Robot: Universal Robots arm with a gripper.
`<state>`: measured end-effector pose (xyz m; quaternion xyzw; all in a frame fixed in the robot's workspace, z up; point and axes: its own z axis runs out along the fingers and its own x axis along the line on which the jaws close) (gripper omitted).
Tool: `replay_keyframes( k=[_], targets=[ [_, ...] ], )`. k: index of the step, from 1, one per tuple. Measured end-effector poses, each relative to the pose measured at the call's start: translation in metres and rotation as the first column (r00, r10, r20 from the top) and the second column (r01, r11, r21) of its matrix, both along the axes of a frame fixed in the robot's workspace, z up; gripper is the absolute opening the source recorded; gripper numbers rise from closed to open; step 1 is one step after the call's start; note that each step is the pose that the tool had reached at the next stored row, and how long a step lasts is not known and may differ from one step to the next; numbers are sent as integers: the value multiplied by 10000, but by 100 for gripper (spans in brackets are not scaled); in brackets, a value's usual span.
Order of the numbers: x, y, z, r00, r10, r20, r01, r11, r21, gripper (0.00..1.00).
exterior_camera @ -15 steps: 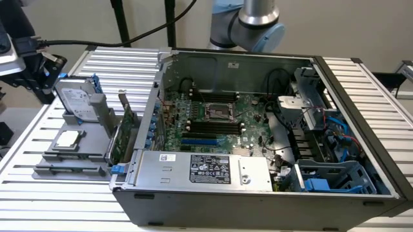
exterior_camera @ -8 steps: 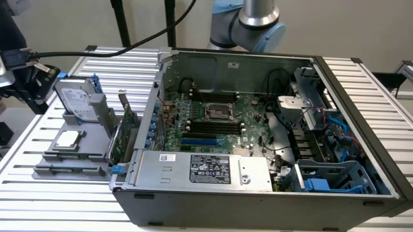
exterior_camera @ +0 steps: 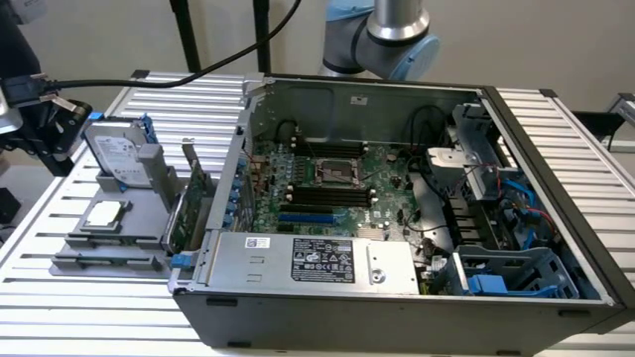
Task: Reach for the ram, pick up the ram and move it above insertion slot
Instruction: 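Pick up the ram and move it above insertion slot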
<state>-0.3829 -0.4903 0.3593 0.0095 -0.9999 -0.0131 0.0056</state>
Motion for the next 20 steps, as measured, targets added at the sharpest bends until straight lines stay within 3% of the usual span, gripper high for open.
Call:
replay_keyframes(
  k=[9,12,16,20],
  targets=[
    [0,0,-1,10000,5,-1,-5,10000,-1,11],
    [0,0,-9,9990,455,-1,-455,9990,-1,11],
    [-1,0,-35,9930,1182,1,-1182,9930,0,11],
    [1,0,-68,9819,1894,0,-1894,9819,0,11]
  ],
)
